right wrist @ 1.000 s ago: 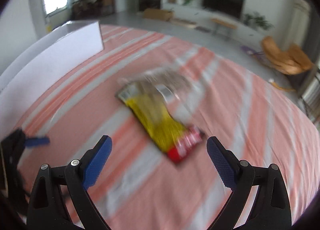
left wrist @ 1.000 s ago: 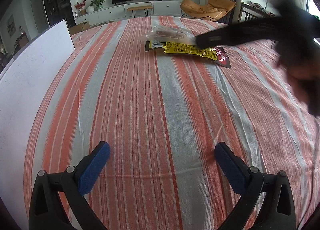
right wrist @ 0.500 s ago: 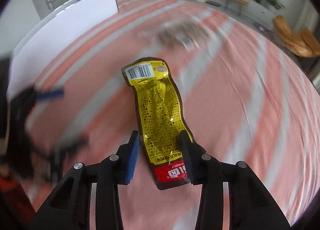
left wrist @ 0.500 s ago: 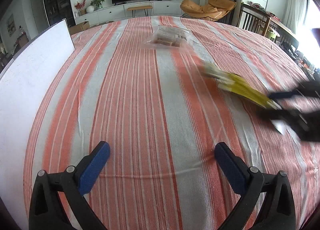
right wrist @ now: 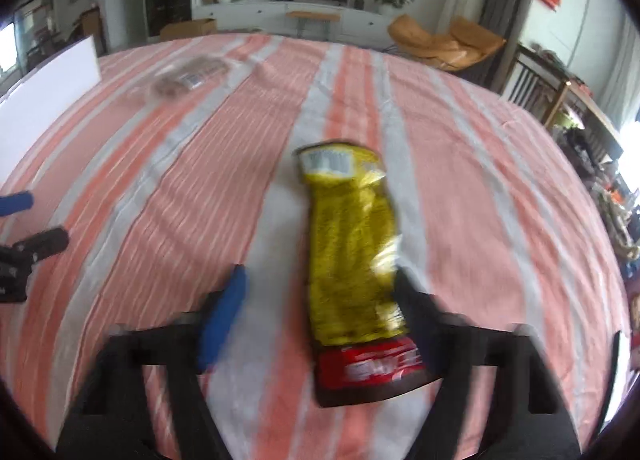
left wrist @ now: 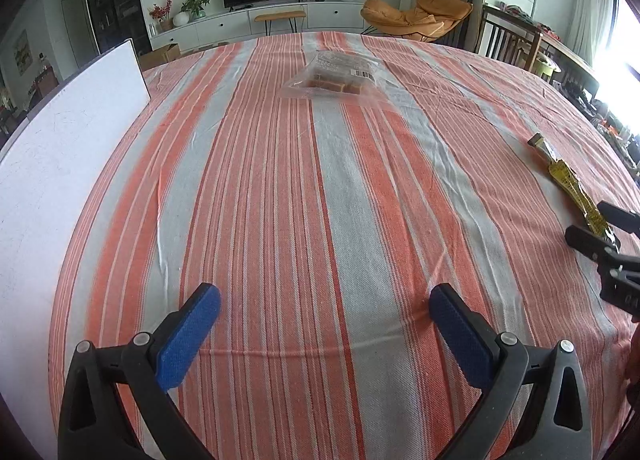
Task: Organize snacks
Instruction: 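Move the right gripper around the yellow-and-red jerky bag, then grasp the clear bag of brown sticks with the left gripper and lift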
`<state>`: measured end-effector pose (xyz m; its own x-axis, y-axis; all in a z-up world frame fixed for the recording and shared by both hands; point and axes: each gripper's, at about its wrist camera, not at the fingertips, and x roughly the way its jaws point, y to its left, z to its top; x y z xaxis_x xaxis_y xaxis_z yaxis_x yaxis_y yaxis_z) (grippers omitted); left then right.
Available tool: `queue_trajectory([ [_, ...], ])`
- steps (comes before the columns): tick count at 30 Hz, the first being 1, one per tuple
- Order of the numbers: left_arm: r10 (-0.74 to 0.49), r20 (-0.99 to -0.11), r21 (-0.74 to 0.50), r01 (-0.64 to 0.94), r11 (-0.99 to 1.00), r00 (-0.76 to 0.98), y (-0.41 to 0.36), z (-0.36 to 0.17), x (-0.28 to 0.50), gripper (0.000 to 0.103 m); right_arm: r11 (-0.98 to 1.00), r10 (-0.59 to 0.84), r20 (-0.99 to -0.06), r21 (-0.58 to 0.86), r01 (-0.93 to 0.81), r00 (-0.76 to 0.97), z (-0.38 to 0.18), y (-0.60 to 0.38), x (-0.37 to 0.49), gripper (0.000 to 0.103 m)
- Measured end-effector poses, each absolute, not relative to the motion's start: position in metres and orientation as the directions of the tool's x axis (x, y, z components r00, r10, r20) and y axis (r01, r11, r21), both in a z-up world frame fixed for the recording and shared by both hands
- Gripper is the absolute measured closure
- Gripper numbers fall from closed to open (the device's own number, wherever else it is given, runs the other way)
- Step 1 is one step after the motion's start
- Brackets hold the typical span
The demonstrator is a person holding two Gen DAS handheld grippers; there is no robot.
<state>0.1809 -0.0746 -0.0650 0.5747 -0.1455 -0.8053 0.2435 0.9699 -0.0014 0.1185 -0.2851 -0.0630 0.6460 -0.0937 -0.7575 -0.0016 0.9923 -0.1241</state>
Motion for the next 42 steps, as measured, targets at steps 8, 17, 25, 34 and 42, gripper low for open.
queue_trajectory([
  [8,-0.146,-0.805,-0.002,0.244,0.97,0.575,-0.075,-0.065,0.181,0.0,0.999,-0.034,-0.783,-0.026,0.022,0.622,-0.075,-0.298,0.114,0.01],
  [17,-0.147,-0.805,-0.002,0.244,0.97,0.575,-0.075,-0.065,0.181,0.0,0.999,-0.033,-0.783,-0.026,0.019,0.621,-0.076,-0.298,0.113,0.008],
  [25,-0.148,-0.835,-0.004,0.263,0.965,0.529,-0.077,-0.063,0.189,0.0,0.999,-0.033,-0.784,-0.026,0.019,0.62,-0.076,-0.298,0.113,0.008],
  [34,-0.212,-0.82,0.007,0.379,0.925,0.532,-0.117,0.004,0.271,0.0,0.999,-0.032,-0.785,-0.026,0.019,0.619,-0.077,-0.298,0.113,0.007],
  [42,-0.168,-0.905,-0.005,0.384,0.923,0.392,-0.151,-0.024,0.396,0.0,0.999,-0.032,-0.785,-0.026,0.019,0.619,-0.077,-0.298,0.113,0.007],
])
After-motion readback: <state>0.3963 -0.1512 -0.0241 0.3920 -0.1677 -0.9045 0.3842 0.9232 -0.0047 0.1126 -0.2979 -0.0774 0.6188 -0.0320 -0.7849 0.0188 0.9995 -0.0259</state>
